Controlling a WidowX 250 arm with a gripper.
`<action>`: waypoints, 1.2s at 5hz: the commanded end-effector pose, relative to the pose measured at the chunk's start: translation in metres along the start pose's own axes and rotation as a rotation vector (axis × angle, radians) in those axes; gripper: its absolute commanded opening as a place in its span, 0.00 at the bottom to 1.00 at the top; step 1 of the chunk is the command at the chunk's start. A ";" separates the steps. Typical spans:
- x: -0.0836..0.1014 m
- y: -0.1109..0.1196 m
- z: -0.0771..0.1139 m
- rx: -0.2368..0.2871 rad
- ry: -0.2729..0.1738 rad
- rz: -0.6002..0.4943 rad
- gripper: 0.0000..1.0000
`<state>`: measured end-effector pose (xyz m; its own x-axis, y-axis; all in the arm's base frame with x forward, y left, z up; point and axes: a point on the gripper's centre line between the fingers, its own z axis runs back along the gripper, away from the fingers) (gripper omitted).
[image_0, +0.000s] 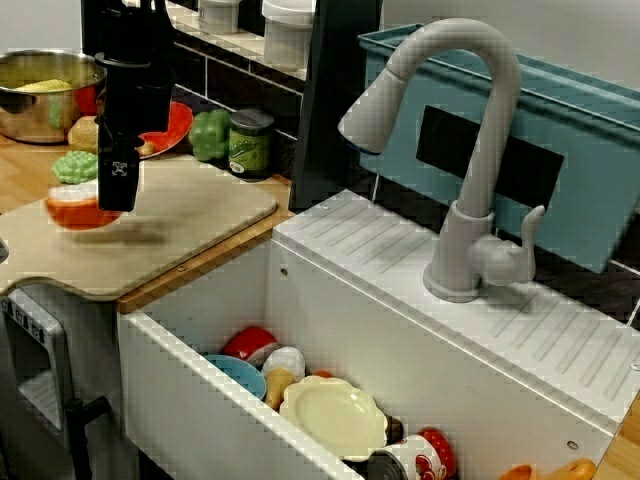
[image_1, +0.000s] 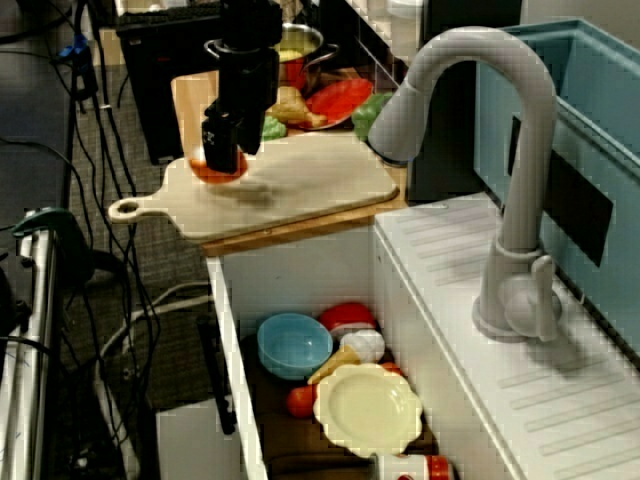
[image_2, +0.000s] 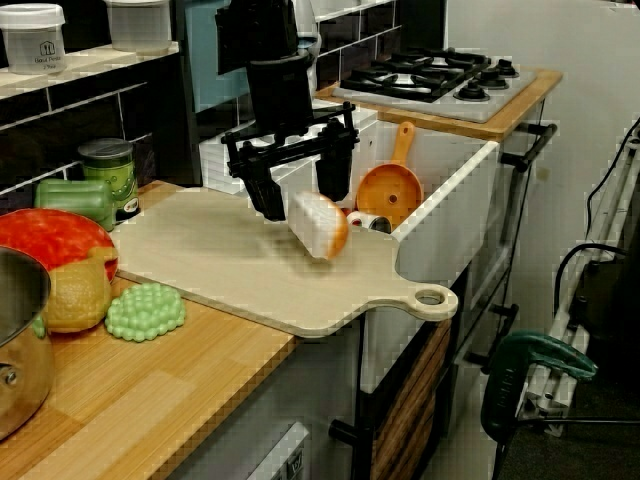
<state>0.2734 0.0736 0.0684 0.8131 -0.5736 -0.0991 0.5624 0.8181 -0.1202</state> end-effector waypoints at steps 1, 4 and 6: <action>0.000 0.003 0.011 0.032 -0.030 0.006 1.00; -0.004 0.012 0.020 0.017 -0.074 0.038 1.00; -0.021 0.043 0.039 -0.051 -0.153 0.102 1.00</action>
<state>0.2829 0.1158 0.0927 0.8807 -0.4735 0.0065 0.4649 0.8619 -0.2023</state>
